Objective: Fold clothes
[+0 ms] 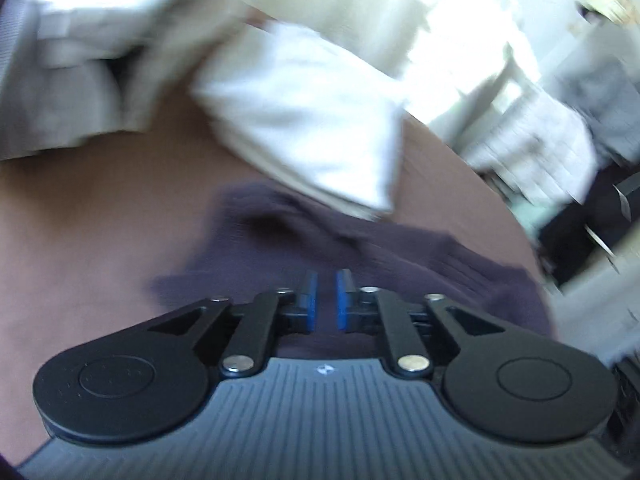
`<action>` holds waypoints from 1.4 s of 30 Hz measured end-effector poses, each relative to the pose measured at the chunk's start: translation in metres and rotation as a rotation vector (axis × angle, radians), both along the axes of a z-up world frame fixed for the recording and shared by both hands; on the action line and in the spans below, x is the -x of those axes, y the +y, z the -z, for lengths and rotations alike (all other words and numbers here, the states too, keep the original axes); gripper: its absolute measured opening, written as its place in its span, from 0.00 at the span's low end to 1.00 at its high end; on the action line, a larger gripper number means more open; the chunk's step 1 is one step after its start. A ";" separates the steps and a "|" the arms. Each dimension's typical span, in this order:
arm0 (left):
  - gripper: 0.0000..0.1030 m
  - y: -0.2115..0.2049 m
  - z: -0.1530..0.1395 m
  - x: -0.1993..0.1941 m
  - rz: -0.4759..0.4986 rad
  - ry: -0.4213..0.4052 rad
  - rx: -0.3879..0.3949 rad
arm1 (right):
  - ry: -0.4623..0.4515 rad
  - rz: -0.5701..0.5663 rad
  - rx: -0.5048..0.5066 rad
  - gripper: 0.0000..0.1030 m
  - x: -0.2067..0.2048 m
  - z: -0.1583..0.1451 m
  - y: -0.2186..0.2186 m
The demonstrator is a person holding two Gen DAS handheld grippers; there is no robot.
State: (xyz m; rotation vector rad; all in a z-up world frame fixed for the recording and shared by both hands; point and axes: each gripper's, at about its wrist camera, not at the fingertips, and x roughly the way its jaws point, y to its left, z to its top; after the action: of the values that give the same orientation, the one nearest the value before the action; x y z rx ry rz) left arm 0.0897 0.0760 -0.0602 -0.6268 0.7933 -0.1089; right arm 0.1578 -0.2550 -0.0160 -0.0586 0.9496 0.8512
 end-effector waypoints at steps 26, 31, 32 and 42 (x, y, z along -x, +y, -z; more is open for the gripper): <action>0.12 -0.077 -0.049 -0.057 0.041 -0.230 -0.451 | -0.277 1.001 -0.216 0.07 -0.041 -0.004 -0.193; 0.13 -0.036 -0.029 -0.056 0.030 -0.102 -0.431 | -0.366 0.796 0.018 0.02 -0.020 -0.017 -0.159; 0.13 -0.030 -0.015 -0.058 0.045 -0.043 -0.387 | -0.332 0.779 0.068 0.03 -0.020 -0.009 -0.155; 0.12 -0.022 0.004 -0.059 0.050 0.073 -0.344 | -0.089 0.956 -0.028 0.66 -0.065 0.025 -0.179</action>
State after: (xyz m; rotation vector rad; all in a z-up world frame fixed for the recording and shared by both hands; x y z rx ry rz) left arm 0.1491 0.0536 -0.0642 -0.2869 0.8739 0.0062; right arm 0.2232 -0.4342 -0.0415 0.3573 0.7538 -0.0251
